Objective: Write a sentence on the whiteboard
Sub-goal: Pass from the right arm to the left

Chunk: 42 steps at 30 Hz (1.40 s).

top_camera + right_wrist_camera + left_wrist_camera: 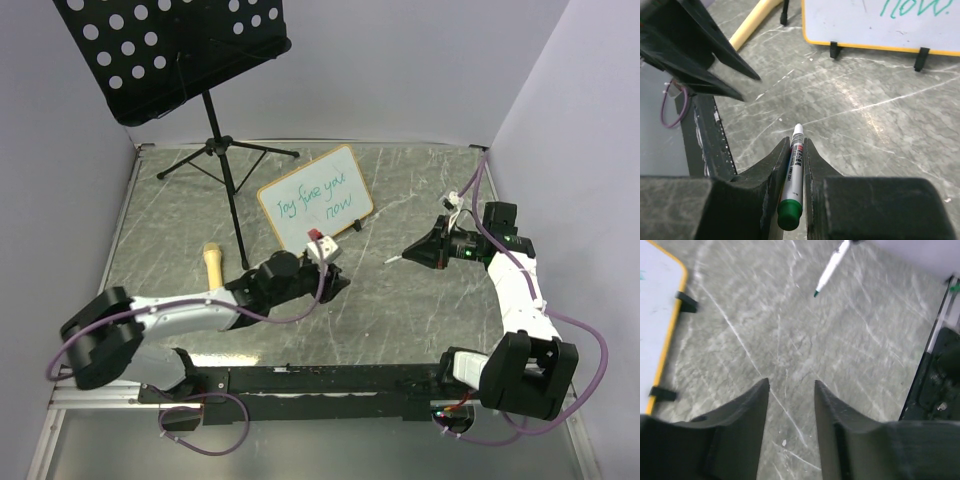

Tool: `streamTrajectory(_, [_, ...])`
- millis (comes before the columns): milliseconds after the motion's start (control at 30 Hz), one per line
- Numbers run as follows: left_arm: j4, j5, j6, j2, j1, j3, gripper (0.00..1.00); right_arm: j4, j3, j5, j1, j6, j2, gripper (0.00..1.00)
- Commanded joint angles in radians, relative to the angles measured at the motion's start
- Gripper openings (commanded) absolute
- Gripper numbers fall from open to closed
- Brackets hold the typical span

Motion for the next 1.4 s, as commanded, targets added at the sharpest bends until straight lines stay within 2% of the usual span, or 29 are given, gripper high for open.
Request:
streamTrajectory(0, [0.119,-0.118,-0.057,-0.133,-0.003,-0.093,0.51,0.064,0.004,0.02,-0.006,0.026,0.007,0.0])
streamTrajectory(33, [0.137,-0.134,-0.065,-0.153,-0.003,-0.108,0.62,0.067,0.003,0.026,-0.007,0.028,0.005,0.0])
streamTrajectory(100, [0.173,-0.18,-0.098,-0.221,0.004,-0.165,0.74,0.076,-0.002,0.046,-0.006,0.029,0.001,0.0])
streamTrajectory(133, [0.202,-0.191,-0.111,-0.239,0.007,-0.182,0.85,0.076,-0.002,0.052,-0.007,0.028,-0.002,0.0])
streamTrajectory(200, [0.228,-0.187,-0.144,-0.29,0.025,-0.229,0.94,0.079,-0.005,0.063,-0.007,0.028,-0.006,0.0])
streamTrajectory(467, [0.216,-0.096,-0.174,-0.307,0.062,-0.257,0.94,0.078,-0.008,0.086,-0.006,0.022,-0.007,0.0])
streamTrajectory(733, [0.173,-0.047,-0.155,-0.278,0.063,-0.222,0.94,0.061,-0.002,0.084,-0.006,0.006,0.01,0.0])
streamTrajectory(833, [0.176,0.022,-0.122,-0.252,0.065,-0.185,0.95,0.033,0.006,0.072,-0.001,-0.012,0.03,0.0])
streamTrajectory(1000, [0.083,0.204,0.019,-0.081,0.065,-0.016,0.96,-0.062,0.039,0.034,0.036,-0.087,0.092,0.0])
streamTrajectory(1133, [0.021,0.278,0.11,0.093,0.067,0.152,0.96,-0.106,0.055,0.008,0.05,-0.124,0.126,0.0])
streamTrajectory(1367, [0.01,0.375,0.182,0.295,0.067,0.31,0.93,-0.151,0.072,-0.012,0.066,-0.166,0.163,0.0])
